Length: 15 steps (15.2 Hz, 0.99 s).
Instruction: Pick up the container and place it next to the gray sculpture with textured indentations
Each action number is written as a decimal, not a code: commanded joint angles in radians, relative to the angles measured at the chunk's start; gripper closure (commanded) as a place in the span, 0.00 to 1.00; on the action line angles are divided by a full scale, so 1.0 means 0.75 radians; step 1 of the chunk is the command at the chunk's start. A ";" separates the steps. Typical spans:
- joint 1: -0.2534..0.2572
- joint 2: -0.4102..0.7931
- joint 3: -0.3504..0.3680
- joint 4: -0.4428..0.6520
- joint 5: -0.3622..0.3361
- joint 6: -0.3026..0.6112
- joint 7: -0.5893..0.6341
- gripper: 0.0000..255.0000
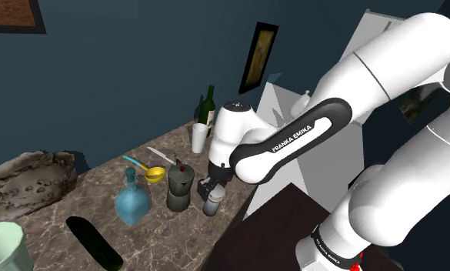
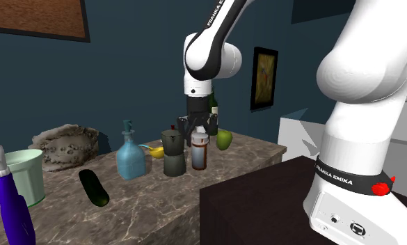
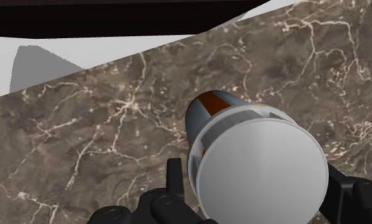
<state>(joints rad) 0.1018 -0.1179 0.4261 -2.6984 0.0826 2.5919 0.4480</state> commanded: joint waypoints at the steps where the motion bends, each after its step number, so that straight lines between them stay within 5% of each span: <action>1: 0.008 -0.043 -0.004 0.006 0.026 -0.047 -0.018 1.00; 15: 0.043 -0.286 -0.052 0.090 0.105 -0.366 -0.084 1.00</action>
<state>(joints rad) 0.1325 -0.3215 0.3882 -2.6385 0.1594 2.3356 0.3851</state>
